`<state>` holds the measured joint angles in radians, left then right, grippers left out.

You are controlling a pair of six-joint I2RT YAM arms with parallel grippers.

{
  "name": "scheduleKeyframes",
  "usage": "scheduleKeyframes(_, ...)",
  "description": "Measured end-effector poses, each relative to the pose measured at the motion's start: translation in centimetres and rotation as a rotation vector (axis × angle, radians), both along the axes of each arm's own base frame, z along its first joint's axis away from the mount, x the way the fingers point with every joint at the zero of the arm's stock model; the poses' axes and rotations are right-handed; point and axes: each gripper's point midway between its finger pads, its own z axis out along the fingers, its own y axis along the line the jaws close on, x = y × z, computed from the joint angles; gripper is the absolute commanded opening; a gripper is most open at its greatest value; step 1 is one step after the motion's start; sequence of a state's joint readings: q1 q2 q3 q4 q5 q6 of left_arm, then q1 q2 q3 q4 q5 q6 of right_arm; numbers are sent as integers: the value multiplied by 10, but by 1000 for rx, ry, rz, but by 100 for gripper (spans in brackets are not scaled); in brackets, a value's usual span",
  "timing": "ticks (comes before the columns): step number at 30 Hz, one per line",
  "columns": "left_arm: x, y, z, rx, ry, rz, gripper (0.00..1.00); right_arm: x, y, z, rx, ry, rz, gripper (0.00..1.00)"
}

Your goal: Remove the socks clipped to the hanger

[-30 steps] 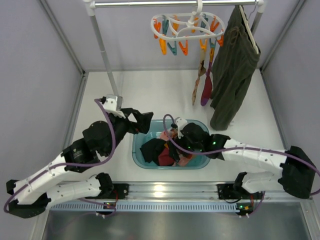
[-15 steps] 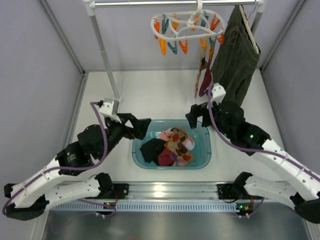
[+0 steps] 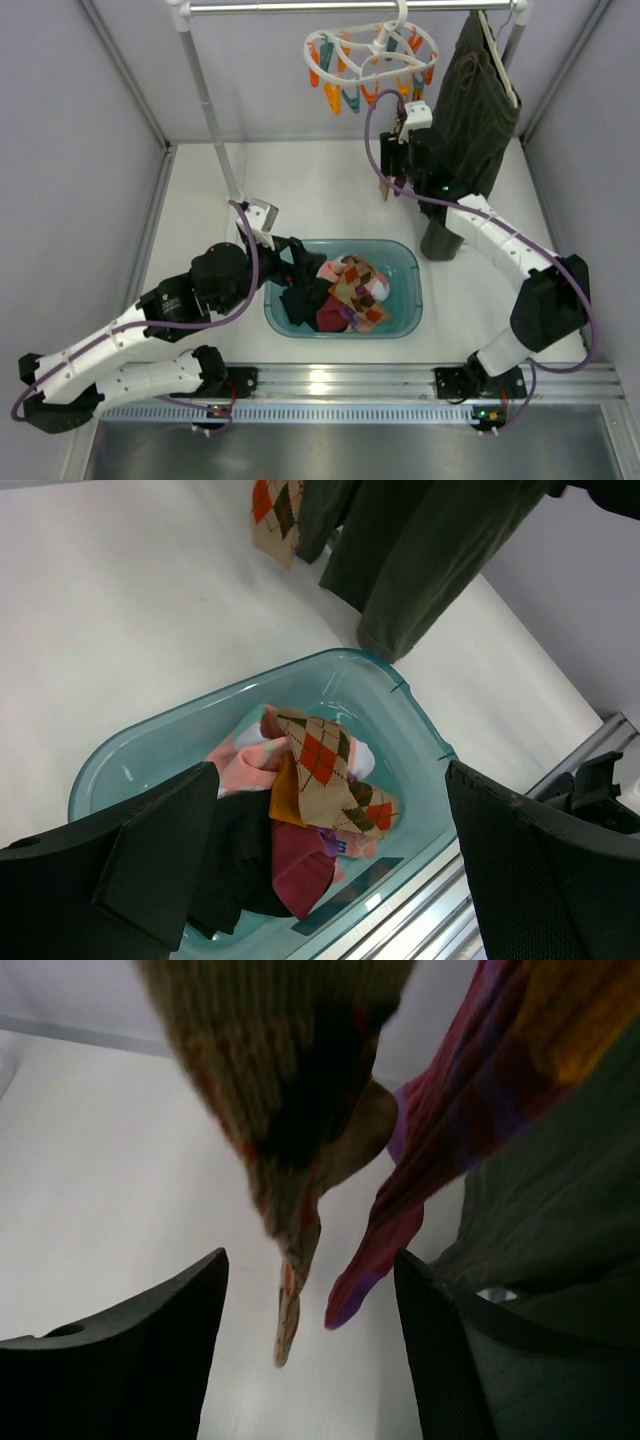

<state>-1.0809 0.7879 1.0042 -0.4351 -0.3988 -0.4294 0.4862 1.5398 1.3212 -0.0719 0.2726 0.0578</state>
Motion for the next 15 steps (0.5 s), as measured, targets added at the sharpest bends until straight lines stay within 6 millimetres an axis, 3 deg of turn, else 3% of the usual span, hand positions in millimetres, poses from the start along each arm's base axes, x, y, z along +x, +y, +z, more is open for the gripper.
scheduleKeyframes(3, -3, -4, -2, 0, 11, -24, 99, 16, 1, -1, -19, -28, -5, 43)
scheduleKeyframes(7, -7, -10, -1, -5, 20, -60, 98, 32, 8, -3, -40, -56, 4, 5)
scheduleKeyframes(8, -8, -11, 3, -12, 19, -69, 99, 34, 9, -3, -38, -62, 4, 1)
scheduleKeyframes(12, -11, -13, 27, -49, -2, -87, 99, 37, 14, -2, -34, -82, 10, 0)
scheduleKeyframes(15, -8, -16, 62, -82, -45, -90, 99, 35, 20, 2, -18, -116, 20, 0)
